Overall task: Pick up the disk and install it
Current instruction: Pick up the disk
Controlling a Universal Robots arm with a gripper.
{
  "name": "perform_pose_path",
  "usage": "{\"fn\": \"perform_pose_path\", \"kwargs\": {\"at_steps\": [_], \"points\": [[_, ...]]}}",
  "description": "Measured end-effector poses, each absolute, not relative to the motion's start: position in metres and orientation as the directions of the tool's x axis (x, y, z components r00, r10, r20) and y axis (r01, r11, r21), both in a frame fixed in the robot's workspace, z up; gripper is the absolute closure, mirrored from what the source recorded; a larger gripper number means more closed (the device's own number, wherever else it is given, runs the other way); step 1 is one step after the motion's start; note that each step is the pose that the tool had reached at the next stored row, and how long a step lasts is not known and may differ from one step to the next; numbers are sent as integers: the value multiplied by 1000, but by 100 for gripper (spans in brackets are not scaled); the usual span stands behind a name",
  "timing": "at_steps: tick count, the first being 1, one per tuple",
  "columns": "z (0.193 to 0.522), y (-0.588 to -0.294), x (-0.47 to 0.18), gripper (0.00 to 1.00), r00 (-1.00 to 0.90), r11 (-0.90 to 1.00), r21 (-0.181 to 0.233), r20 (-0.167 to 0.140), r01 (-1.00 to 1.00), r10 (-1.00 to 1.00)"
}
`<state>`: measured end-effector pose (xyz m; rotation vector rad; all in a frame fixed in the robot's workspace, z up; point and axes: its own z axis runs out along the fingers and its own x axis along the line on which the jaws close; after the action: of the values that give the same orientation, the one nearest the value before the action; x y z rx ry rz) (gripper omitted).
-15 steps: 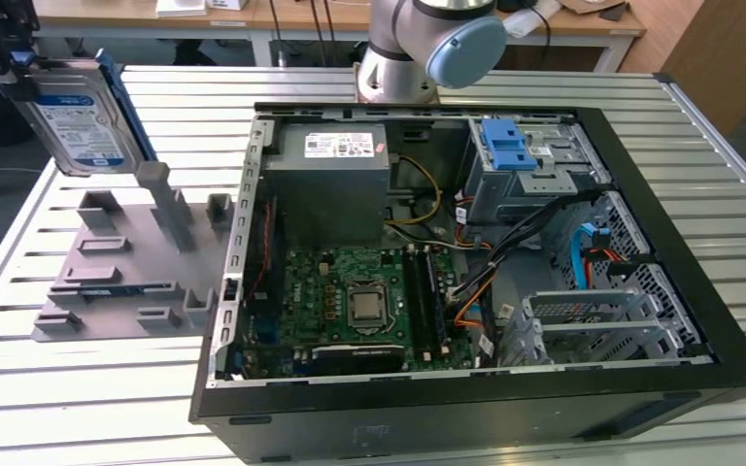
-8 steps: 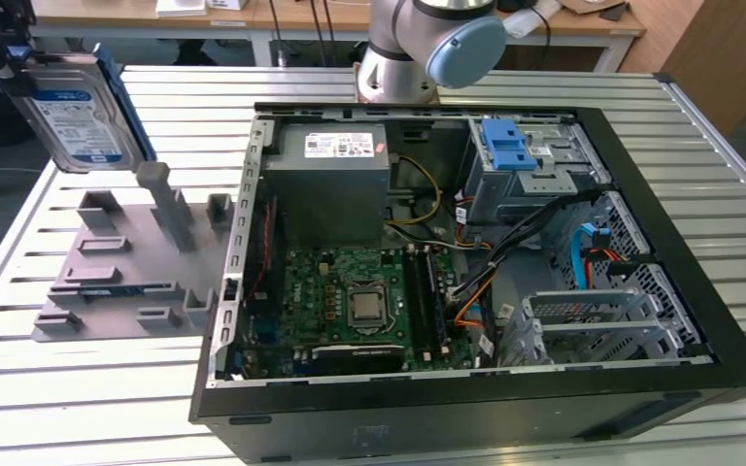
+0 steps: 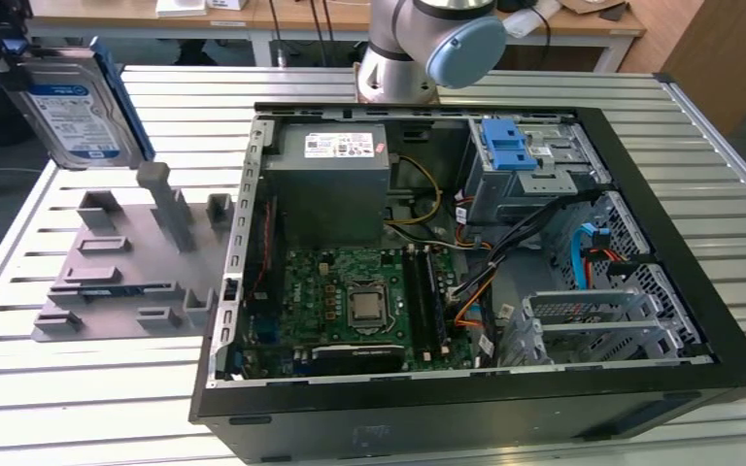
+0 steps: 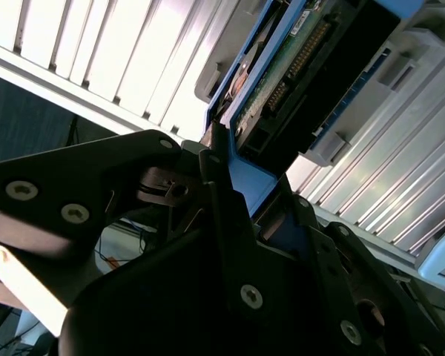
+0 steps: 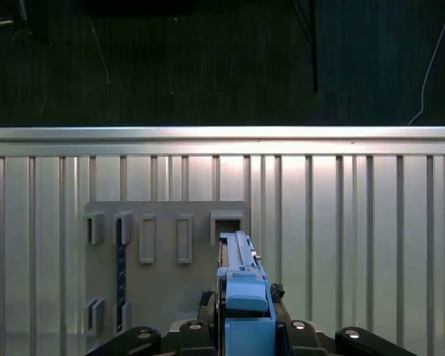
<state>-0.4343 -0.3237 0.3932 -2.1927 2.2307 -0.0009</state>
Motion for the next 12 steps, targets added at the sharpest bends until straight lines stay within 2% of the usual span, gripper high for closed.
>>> {"fn": "perform_pose_path", "kwargs": {"at_steps": [12], "points": [[403,-324,-434,64,-17,17,-10,-10,-1000,-1000]]}}
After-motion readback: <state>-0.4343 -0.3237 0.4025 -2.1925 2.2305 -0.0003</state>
